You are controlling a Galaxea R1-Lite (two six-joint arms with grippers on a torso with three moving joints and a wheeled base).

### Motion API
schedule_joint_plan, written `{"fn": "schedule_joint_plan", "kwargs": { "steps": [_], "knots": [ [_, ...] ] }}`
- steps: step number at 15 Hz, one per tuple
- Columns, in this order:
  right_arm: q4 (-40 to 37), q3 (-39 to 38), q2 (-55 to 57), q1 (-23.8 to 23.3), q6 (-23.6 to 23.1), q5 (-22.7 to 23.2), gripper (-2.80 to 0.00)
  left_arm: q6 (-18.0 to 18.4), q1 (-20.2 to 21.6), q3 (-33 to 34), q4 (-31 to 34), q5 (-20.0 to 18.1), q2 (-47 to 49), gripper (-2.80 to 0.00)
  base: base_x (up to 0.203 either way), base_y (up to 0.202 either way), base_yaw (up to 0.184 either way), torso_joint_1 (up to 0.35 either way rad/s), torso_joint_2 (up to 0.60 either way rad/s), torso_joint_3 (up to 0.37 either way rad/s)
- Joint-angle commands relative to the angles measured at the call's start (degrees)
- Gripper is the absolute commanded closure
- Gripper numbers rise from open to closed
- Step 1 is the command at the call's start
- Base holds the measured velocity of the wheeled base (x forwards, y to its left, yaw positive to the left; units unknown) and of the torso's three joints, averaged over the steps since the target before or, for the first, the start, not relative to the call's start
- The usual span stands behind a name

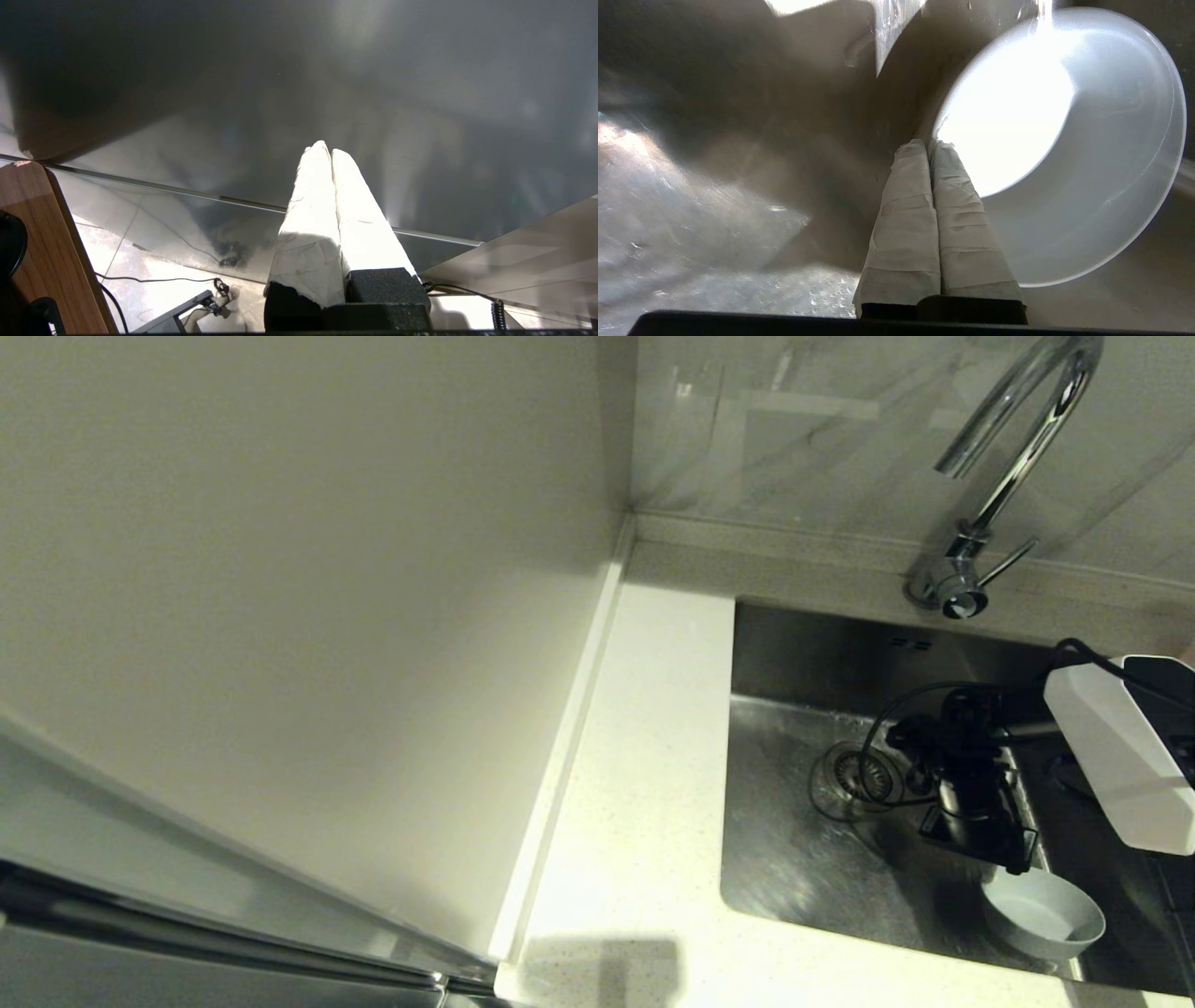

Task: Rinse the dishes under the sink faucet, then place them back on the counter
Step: Put a bowl back to the table from the sink

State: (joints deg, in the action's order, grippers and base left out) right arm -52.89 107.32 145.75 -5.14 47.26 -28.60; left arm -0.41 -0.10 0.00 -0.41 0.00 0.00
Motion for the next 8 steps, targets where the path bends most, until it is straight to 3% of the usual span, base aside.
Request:
{"fn": "schedule_joint_plan", "kwargs": {
  "steps": [1,8],
  "knots": [
    [-0.28,-1.4,-0.93,0.05,0.46,-0.05,0.0,-0.03,0.01,0.18,-0.02,0.0,0.0,0.0,0.0,0.0,0.0,0.0,0.0,0.0],
    [-0.28,-2.07,-7.63,2.52,0.54,0.12,0.0,-0.03,0.01,0.18,-0.02,0.0,0.0,0.0,0.0,0.0,0.0,0.0,0.0,0.0]
  ]
}}
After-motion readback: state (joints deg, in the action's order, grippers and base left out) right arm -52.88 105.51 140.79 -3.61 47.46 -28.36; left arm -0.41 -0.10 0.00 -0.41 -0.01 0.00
